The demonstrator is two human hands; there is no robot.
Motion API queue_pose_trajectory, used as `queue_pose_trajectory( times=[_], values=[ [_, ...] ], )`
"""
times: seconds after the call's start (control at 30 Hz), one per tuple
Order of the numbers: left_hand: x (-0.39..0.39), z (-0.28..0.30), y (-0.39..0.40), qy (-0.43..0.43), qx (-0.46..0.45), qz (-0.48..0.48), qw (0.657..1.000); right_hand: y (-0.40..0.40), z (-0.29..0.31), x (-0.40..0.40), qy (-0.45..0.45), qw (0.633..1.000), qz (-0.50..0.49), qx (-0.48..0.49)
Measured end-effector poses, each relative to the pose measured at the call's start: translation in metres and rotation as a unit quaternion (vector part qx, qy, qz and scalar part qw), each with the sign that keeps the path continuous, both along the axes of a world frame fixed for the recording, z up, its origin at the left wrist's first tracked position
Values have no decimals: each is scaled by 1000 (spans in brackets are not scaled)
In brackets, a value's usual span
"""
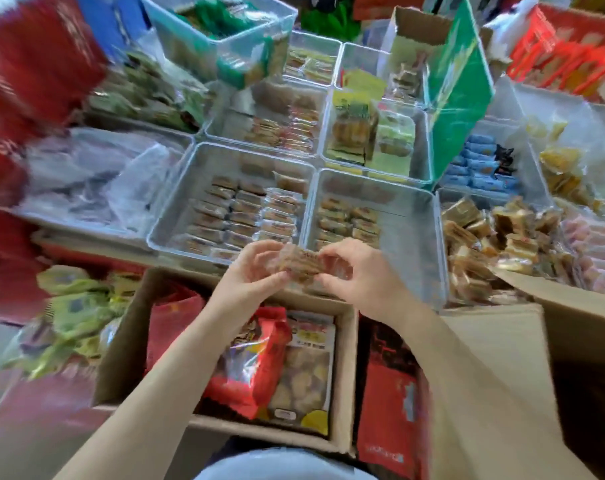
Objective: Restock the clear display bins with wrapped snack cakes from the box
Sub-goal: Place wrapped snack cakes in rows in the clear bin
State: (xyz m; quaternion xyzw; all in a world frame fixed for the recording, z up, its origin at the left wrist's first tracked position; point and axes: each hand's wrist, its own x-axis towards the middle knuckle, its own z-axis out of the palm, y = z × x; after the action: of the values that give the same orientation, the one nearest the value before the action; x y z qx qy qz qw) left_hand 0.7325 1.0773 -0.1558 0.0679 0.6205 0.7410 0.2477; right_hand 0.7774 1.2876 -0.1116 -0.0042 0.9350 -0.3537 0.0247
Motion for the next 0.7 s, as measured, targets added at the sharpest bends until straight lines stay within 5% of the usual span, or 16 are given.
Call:
queue_pose_trajectory(
  times=[0.1, 0.23, 0.37, 0.47, 0.57, 0.7],
  values=[
    [-44, -30, -49, 107, -206, 49, 971, -34, -29, -51, 8, 997, -27, 67],
    [-86, -69, -94, 211, -411, 39, 886, -76, -61, -111, -13, 995, -71, 62],
    [-111, -83, -104, 209, -434, 27, 876, -113, -88, -152, -56, 996, -37, 54],
    [-128, -88, -99, 254, -442, 1, 860, -121, -110, -162, -84, 987, 19, 138],
    [-135, -98, -90, 282, -519, -81, 803, -116, -124, -160, -54, 971, 74, 222],
    [-131, -109, -83, 343, -586, -120, 724, -102, -133, -152, -7, 973, 89, 214]
  ],
)
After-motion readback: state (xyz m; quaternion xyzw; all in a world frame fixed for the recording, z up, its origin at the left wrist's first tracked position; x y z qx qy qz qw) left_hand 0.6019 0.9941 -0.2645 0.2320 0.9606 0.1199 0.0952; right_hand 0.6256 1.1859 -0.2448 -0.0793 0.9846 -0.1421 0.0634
